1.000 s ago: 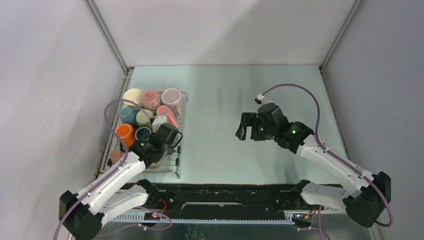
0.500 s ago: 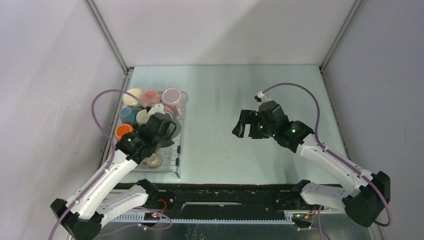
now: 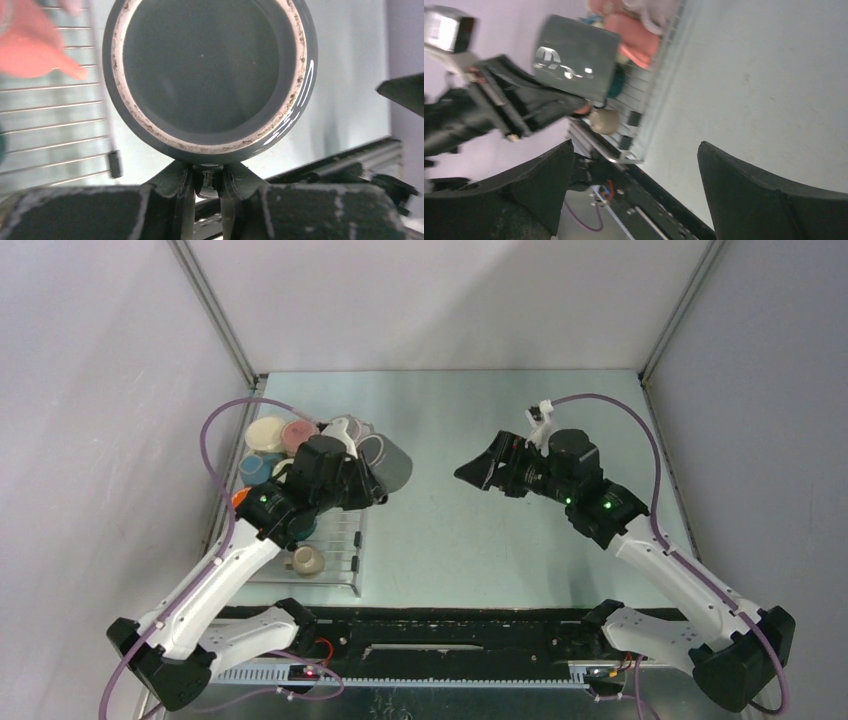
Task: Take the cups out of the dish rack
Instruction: Unload the cup from the dish rack, then place the cup at the center of the board.
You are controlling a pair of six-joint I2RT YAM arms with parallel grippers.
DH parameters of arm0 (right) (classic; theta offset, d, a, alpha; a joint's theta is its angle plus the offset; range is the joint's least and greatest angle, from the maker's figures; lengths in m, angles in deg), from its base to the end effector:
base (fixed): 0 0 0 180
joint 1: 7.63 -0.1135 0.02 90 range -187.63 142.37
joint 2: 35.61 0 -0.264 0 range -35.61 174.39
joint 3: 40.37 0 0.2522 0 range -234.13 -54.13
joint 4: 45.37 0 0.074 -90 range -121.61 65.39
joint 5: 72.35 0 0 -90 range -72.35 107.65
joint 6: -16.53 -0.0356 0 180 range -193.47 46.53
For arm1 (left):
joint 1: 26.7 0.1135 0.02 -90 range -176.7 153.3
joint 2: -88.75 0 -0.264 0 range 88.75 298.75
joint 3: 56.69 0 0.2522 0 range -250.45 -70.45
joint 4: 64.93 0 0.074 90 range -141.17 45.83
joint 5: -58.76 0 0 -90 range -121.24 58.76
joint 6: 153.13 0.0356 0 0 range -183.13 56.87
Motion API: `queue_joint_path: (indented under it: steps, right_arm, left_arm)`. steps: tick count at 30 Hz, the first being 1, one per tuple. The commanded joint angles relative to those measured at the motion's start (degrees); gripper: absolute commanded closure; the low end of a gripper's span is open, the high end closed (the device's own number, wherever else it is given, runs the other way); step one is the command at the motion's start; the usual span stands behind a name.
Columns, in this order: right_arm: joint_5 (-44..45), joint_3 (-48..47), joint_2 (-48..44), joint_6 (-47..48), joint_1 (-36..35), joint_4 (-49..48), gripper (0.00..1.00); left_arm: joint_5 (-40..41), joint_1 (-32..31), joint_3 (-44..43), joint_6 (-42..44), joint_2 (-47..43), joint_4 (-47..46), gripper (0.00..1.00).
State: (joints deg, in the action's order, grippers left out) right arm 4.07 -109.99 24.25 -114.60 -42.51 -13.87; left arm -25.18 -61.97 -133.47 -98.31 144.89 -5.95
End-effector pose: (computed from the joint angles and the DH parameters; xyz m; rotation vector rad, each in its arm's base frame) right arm 0.1895 0.1423 0.3443 -0.0548 2.1063 1.0735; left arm 0.1612 -0.1094 0.3538 -0.0569 2.2922 -0.5409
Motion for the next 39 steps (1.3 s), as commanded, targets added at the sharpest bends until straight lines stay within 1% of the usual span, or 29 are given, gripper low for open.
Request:
queue_joint_path:
  steps: [1, 3, 5, 9, 17, 24, 30, 35, 36, 39]
  right_arm:
    - [-7.7, -0.2, -1.7, -6.5, 2.3, -13.1, 0.00]
    - [-10.2, 0.0, -1.3, -8.5, 3.6, -16.3, 0.01]
    - [-11.6, 0.0, -1.0, -9.7, 4.7, -17.2, 0.02]
    - [-14.4, 0.0, -0.3, -11.8, 6.0, -21.3, 0.07]
    - [-16.4, 0.1, 0.4, -15.4, 6.3, -26.9, 0.14]
    - [-17.2, 0.0, 1.4, -18.4, 6.7, -30.7, 0.31]
    - [-15.8, 0.0, 1.0, -19.8, 7.0, -32.4, 0.39]
    - [-14.6, 0.1, 0.8, -20.3, 7.0, -33.0, 0.50]
    - [-14.4, 0.1, 0.7, -20.3, 7.0, -32.9, 0.53]
    - [-13.5, 0.0, 0.5, -20.2, 7.0, -32.2, 0.66]
  left_arm:
    - [-11.8, -0.7, -5.1, -4.6, 0.8, -15.8, 1.00]
    - [-14.8, -0.9, -4.4, -7.2, 1.4, -20.5, 1.00]
    - [-17.6, -0.9, -3.2, -10.2, 1.8, -25.9, 1.00]
    - [-22.1, -1.4, -2.1, -15.0, 3.9, -34.9, 1.00]
    - [-27.9, -2.7, -1.4, -20.2, 7.2, -44.0, 1.00]
    - [-31.0, -3.7, 1.3, -24.4, 8.6, -52.1, 1.00]
    - [-32.8, -5.3, 3.3, -27.4, 10.0, -56.4, 1.00]
    - [-33.7, -5.8, 5.1, -29.9, 10.7, -59.8, 1.00]
    - [-33.9, -5.8, 5.4, -30.2, 10.7, -60.5, 1.00]
    - [-34.2, -5.9, 6.3, -31.1, 10.7, -61.8, 1.00]
